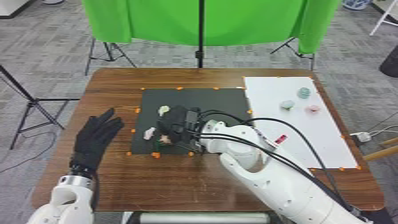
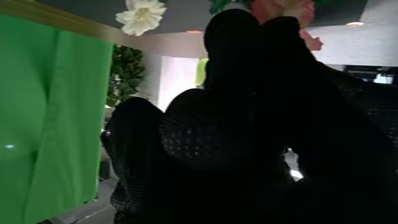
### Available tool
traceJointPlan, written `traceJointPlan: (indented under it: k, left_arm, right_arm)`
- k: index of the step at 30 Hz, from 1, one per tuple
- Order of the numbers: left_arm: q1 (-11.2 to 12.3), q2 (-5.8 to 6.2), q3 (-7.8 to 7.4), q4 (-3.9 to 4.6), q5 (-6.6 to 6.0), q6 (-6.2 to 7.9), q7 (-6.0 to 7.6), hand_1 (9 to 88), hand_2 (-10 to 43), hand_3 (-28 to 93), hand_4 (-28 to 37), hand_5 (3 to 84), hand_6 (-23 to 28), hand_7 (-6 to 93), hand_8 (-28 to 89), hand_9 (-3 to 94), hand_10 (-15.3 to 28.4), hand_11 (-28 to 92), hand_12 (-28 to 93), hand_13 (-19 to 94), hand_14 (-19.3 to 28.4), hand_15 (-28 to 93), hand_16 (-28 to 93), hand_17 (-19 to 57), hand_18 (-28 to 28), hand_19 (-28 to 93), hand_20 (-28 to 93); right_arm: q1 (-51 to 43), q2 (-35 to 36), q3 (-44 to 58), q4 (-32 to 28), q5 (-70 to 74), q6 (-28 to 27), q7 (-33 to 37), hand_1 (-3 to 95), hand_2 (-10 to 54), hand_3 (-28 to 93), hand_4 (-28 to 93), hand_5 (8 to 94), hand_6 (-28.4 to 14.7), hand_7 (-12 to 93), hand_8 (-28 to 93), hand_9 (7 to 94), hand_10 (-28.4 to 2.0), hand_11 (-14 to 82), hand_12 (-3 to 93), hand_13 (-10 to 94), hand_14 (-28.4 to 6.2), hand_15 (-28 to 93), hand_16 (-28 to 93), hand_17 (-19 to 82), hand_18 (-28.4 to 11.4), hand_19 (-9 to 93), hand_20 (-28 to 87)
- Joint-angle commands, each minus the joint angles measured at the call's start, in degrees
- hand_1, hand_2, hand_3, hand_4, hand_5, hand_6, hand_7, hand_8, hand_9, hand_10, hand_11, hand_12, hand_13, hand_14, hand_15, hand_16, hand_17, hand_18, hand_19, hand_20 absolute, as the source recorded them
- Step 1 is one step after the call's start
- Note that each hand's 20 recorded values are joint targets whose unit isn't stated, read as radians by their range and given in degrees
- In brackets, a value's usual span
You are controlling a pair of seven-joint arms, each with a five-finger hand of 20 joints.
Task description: Arrange flowers
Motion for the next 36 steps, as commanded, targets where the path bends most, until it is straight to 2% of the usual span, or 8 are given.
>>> traceJointPlan:
  k: [1, 12, 28, 31, 35, 36]
  left_arm:
    - [0.41, -0.18, 0.13, 0.27, -0.05, -0.47, -0.21, 18.5, -2.0, 64, -25.0, 42.2, 5.9, 3.3, -4, 42.2, 13.8, 12, 16, 33, 16.6, 9, 6, 5.7, 12.3, 1, 18]
    - [0.46, -0.21, 0.15, 0.24, 0.08, -0.55, -0.26, 18.7, -1.9, 63, -24.7, 42.2, 5.7, 3.0, -3, 42.5, 13.9, 12, 16, 33, 16.5, 9, 6, 5.7, 12.3, 1, 18]
    - [0.45, -0.43, 0.16, 0.22, 0.05, -0.45, -0.16, 18.5, -2.7, 64, -25.5, 43.1, 6.1, 3.9, -4, 43.5, 14.4, 14, 16, 34, 16.8, 9, 6, 5.8, 12.5, 1, 18]
    - [0.88, -0.65, 0.05, 0.01, 0.11, -0.38, 0.12, 18.4, -2.9, 65, -26.0, 43.5, 6.2, 4.6, -4, 43.9, 14.7, 14, 15, 34, 16.8, 10, 6, 5.8, 12.5, 1, 18]
    - [1.13, -0.55, -0.17, -0.32, 0.14, -0.33, 0.12, 18.5, -2.9, 65, -26.4, 43.5, 6.2, 4.9, -4, 43.7, 14.6, 15, 15, 34, 16.8, 10, 6, 5.8, 12.6, 1, 18]
    - [0.97, -0.58, -0.27, -0.17, 0.14, -0.22, 0.09, 18.5, -2.9, 65, -26.4, 43.4, 6.2, 4.9, -4, 43.6, 14.6, 15, 15, 34, 16.9, 10, 6, 5.8, 12.6, 1, 18]
  right_arm:
    - [0.73, -0.43, 0.65, 0.58, -1.20, 0.16, 1.18, 56.1, -9.5, 58, -18, 71.7, 7.0, 26, 1, 85.0, -7.7, 30.1, 38.6, 87, -0.9, 64, 36, 62, -10.4, 93, 59]
    - [1.51, -0.83, 1.70, 0.70, -0.37, 1.06, 3.35, 56.0, -9.5, 59, -18, 68.0, 6.8, 26, 0, 84.4, -7.2, 26.6, 41.6, 87, -0.7, 65, 35, 62, -10.4, 93, 59]
    - [1.53, -0.63, 2.22, 0.13, 0.39, 0.27, 3.70, 55.6, -9.5, 58, -18, 64.8, 5.4, 25, 0, 84.5, -7.1, 26.5, 42.0, 87, -0.7, 64, 36, 62, -10.4, 93, 59]
    - [2.14, 0.16, 3.72, -2.11, 3.00, 0.22, 6.60, 55.6, -9.5, 57, -18, 64.4, 4.9, 24, 1, 84.0, -7.2, 27.5, 41.0, 87, -0.7, 64, 36, 62, -10.5, 93, 59]
    - [1.34, 4.15, 8.77, -7.25, 7.93, 3.39, 13.17, 54.0, -7.7, 55, -17, 63.7, 4.4, 23, 1, 82.0, -7.7, 26.9, 38.4, 86, -1.2, 64, 36, 61, -10.8, 93, 59]
    - [1.10, 5.04, 10.52, -7.79, 9.08, 4.39, 15.13, 53.0, -7.1, 55, -16, 63.7, 4.3, 23, 2, 81.2, -8.1, 27.2, 36.2, 85, -1.4, 64, 36, 60, -11.0, 93, 58]
